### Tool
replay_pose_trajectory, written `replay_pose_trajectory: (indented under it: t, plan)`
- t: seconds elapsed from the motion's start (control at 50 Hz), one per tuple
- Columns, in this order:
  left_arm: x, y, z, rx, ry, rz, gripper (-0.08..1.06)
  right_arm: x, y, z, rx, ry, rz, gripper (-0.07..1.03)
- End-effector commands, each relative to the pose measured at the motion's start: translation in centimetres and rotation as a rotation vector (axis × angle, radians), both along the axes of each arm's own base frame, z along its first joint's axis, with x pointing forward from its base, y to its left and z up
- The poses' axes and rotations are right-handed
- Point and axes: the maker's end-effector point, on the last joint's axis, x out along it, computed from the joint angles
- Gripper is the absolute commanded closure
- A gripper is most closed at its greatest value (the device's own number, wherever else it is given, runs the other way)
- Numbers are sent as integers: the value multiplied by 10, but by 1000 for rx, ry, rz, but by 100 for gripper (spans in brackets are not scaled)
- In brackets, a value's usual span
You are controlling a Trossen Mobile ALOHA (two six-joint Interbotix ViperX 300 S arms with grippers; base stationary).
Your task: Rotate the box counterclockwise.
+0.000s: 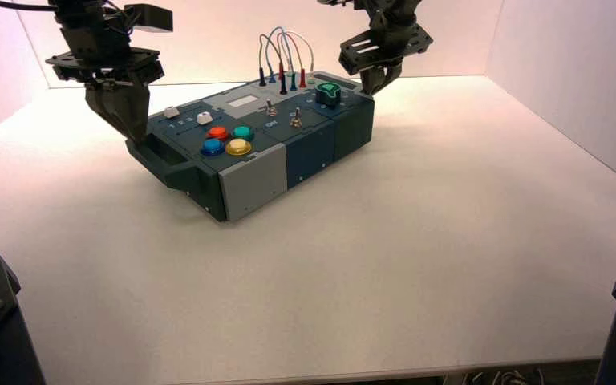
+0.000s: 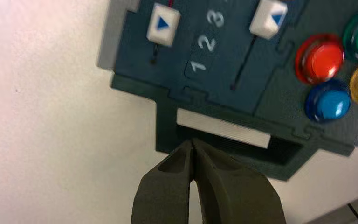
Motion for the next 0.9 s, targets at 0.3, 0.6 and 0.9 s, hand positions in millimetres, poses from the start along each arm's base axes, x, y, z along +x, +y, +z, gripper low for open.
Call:
replay_pose_trajectory:
  t: [0.3, 0.6, 0.9]
  plan:
    - [-6, 0, 13, -6, -28, 5, 100, 32, 28, 36, 55, -135, 39, 98]
    - [1, -2, 37, -19, -102, 16, 100, 21, 15, 49, 46, -115, 16, 98]
    - [18, -5, 74, -44, -222, 35, 100, -3, -2, 64, 19, -46, -21, 98]
